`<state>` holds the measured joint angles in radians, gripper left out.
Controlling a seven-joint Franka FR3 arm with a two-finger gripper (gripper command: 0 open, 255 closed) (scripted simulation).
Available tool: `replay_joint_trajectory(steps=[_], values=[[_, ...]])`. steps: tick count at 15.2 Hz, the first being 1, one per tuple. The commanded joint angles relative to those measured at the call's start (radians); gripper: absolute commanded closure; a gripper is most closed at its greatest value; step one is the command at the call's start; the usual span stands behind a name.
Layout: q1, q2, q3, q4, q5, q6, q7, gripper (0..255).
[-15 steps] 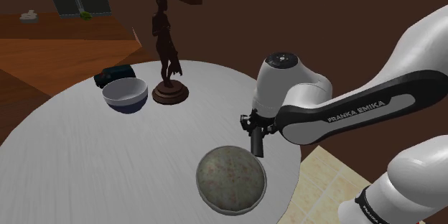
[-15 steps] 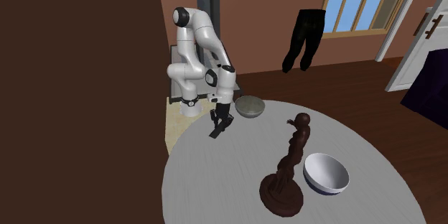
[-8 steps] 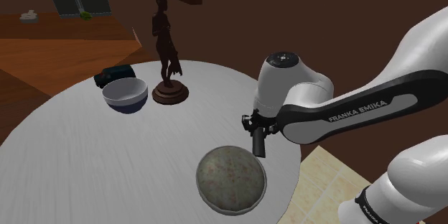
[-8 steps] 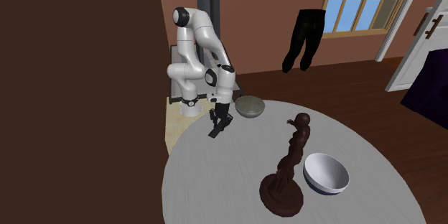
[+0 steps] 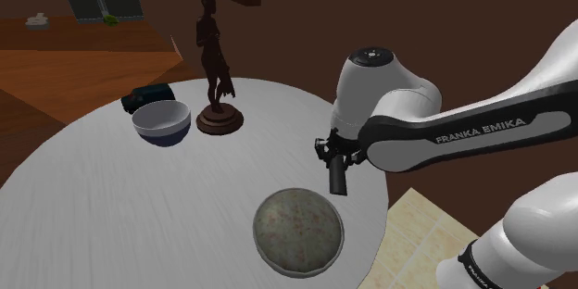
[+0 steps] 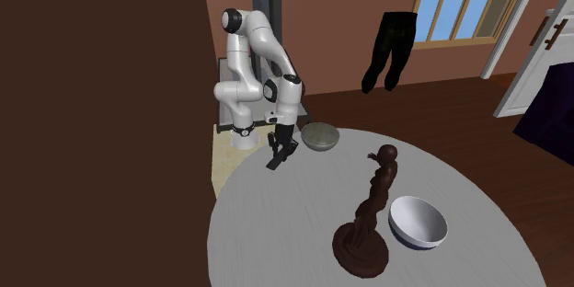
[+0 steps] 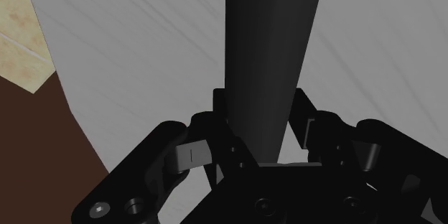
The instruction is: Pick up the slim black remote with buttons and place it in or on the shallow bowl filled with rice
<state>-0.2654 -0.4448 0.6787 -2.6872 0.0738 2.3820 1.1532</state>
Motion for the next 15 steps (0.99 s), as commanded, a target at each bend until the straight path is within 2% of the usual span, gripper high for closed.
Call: replay_joint_trajectory(steps=[1,15], values=[[0.009,-0.021,-0.015,0.015,0.008,-0.035,-0.015,255],[0.041,-0.132,-0.094,0.129,0.03,-0.254,-0.078,255]])
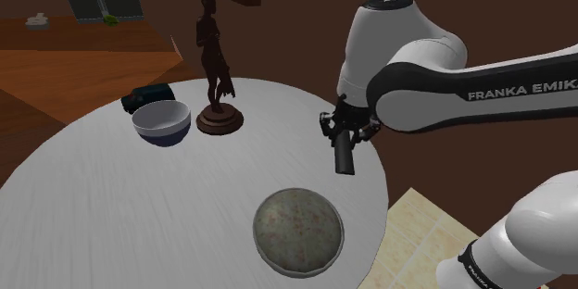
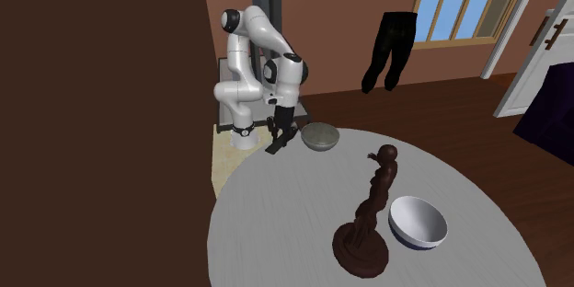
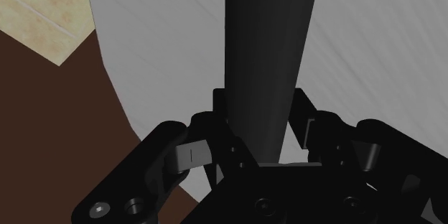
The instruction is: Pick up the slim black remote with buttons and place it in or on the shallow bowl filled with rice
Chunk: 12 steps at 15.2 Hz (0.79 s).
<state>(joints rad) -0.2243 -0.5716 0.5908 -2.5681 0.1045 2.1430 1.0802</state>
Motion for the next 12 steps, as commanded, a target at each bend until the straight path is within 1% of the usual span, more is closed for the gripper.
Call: replay_joint_trajectory(steps=[1,9,12], values=[[0.001,-0.011,-0.01,0.019,-0.001,-0.03,-0.008,255],[0.003,-0.042,-0.042,0.1,-0.005,-0.14,-0.03,255],[0.032,-0.044,0.019,0.116,0.023,-0.16,0.042,255]])
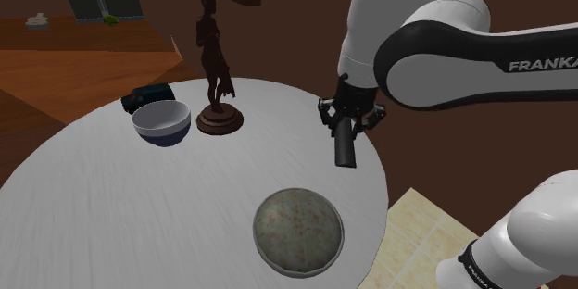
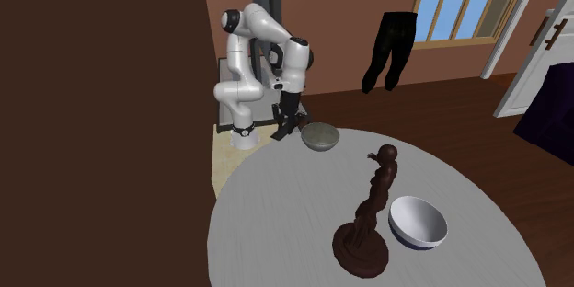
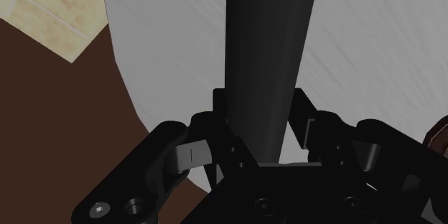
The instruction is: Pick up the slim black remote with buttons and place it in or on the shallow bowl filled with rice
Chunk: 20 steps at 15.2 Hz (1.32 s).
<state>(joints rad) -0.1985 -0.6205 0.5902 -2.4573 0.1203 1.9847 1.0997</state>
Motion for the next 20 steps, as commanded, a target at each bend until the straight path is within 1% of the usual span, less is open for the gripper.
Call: replay_joint_trajectory(steps=[1,7,10,13,14,20], values=[[0.015,0.006,0.04,0.013,0.016,-0.008,0.047,255],[0.046,0.041,0.176,0.083,0.053,-0.041,0.201,255],[0.046,0.075,0.253,0.132,0.062,-0.054,0.281,255],[0.033,0.119,0.339,0.191,0.059,-0.066,0.366,255],[0.029,0.128,0.356,0.203,0.058,-0.068,0.382,255],[0.016,0.153,0.397,0.145,0.056,0.015,0.403,255]])
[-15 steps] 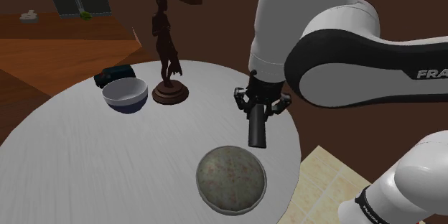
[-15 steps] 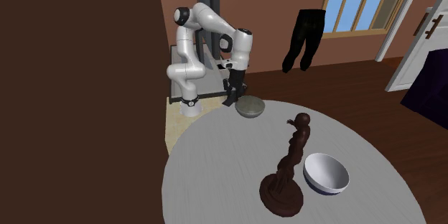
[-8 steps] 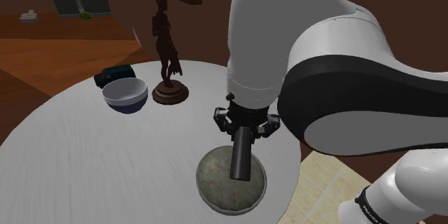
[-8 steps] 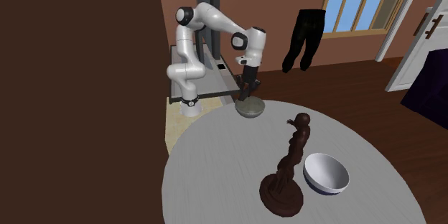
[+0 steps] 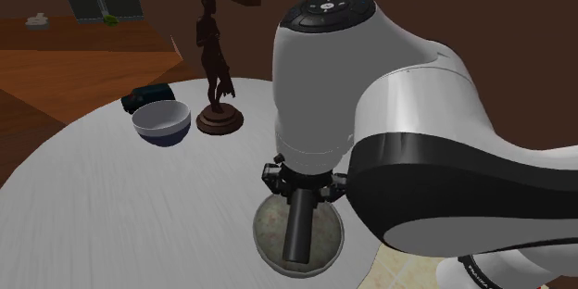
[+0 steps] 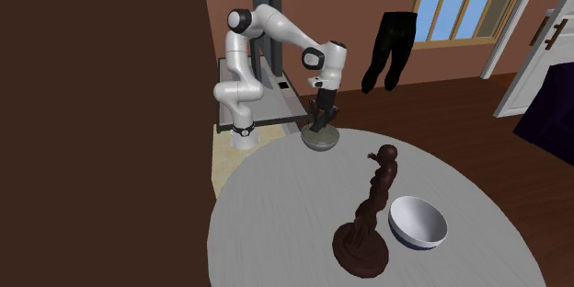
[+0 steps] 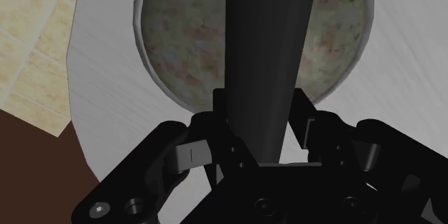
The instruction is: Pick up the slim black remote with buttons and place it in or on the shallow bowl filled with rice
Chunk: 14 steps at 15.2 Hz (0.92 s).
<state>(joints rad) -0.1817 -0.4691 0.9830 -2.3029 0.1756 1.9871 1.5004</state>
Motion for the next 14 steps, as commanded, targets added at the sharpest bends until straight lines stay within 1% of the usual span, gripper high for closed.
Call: replay_joint_trajectory(steps=[1,5,12,13,14], values=[[-0.004,0.007,0.012,-0.019,-0.001,0.026,0.006,255],[-0.019,0.03,0.044,-0.052,-0.007,0.08,0.023,255],[-0.019,0.03,0.044,-0.052,-0.007,0.08,0.023,255],[-0.019,0.03,0.044,-0.052,-0.007,0.08,0.023,0],[-0.019,0.03,0.044,-0.052,-0.007,0.08,0.023,0]])
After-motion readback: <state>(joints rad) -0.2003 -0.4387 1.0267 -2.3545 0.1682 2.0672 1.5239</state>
